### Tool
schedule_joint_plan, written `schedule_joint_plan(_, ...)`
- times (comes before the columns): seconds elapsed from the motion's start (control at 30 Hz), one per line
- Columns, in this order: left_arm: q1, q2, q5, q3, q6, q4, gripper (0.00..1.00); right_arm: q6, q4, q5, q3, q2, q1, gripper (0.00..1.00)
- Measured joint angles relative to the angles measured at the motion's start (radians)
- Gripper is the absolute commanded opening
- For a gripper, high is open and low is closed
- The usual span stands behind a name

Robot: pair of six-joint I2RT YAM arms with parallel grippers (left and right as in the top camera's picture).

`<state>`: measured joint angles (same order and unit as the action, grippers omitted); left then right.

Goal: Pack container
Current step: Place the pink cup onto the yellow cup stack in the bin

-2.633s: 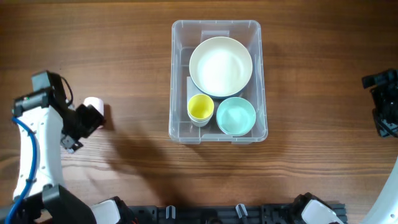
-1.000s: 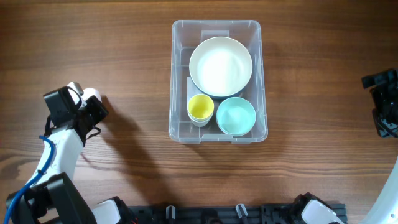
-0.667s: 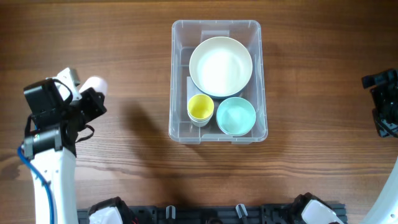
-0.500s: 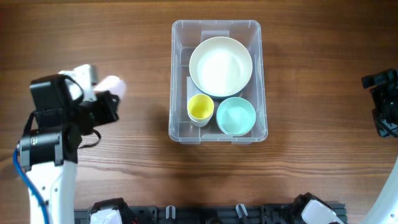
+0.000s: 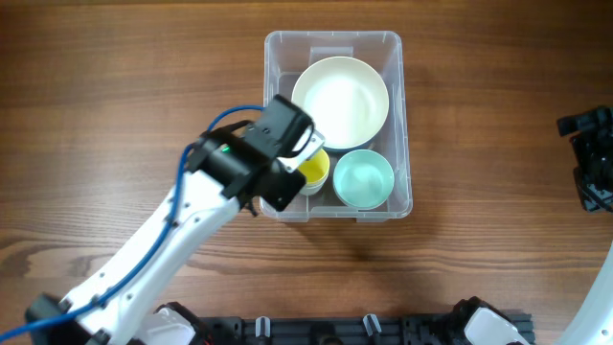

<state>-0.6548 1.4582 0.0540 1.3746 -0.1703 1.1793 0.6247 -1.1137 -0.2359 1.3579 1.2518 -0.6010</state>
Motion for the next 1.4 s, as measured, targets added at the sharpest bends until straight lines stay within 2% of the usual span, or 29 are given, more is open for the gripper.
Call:
schedule_joint_plan(0.23, -0.017, 0.031, 0.036, 0.085, -0.016, -0.06, 0.04, 0.0, 0.0, 0.0, 0.0, 0.0, 0.0, 1.0)
schedule_joint_plan(0.33, -0.023, 0.031, 0.04, 0.085, -0.029, -0.059, 0.04, 0.0, 0.0, 0.0, 0.0, 0.0, 0.0, 1.0)
schedule_joint_plan(0.57, -0.13, 0.031, 0.071, 0.086, -0.109, -0.053, 0.04, 0.0, 0.0, 0.0, 0.0, 0.0, 0.0, 1.0)
schedule_joint_plan(0.67, -0.132, 0.05, 0.081, 0.093, -0.117, 0.0, 0.04, 0.0, 0.0, 0.0, 0.0, 0.0, 0.0, 1.0)
schedule_joint_plan(0.7, -0.132, 0.059, 0.081, 0.094, -0.117, 0.009, 0.08, 0.0, 0.0, 0.0, 0.0, 0.0, 0.0, 1.0)
schedule_joint_plan(0.73, -0.132, 0.07, 0.082, 0.094, -0.117, 0.013, 0.17, 0.0, 0.0, 0.0, 0.0, 0.0, 0.0, 1.0)
schedule_joint_plan(0.77, -0.132, 0.081, 0.084, 0.094, -0.118, 0.014, 0.32, 0.0, 0.0, 0.0, 0.0, 0.0, 0.0, 1.0)
schedule_joint_plan(0.8, -0.132, 0.087, 0.084, 0.094, -0.12, 0.014, 0.56, 0.0, 0.0, 0.0, 0.0, 0.0, 0.0, 1.0)
schedule_joint_plan(0.83, -0.132, 0.089, 0.086, 0.095, -0.126, 0.014, 0.99, 0.0, 0.0, 0.0, 0.0, 0.0, 0.0, 1.0)
schedule_joint_plan(0.97, -0.132, 0.088, 0.103, 0.097, -0.116, 0.014, 1.0, 0.0, 0.0, 0.0, 0.0, 0.0, 0.0, 1.0)
schedule_joint_plan(1.1, -0.132, 0.088, 0.174, 0.161, 0.008, 0.047, 1.0, 0.0, 0.0, 0.0, 0.0, 0.0, 0.0, 1.0)
schedule_joint_plan(1.2, -0.11, 0.07, 0.264, 0.253, 0.212, 0.101, 1.0, 0.0, 0.0, 0.0, 0.0, 0.0, 0.0, 1.0)
schedule_joint_plan(1.3, -0.015, 0.011, 0.338, 0.269, 0.409, 0.164, 1.0, 0.0, 0.0, 0.0, 0.0, 0.0, 0.0, 1.0)
schedule_joint_plan(1.4, 0.2, -0.067, 0.371, 0.269, 0.594, 0.217, 1.0, 0.0, 0.0, 0.0, 0.0, 0.0, 0.0, 1.0)
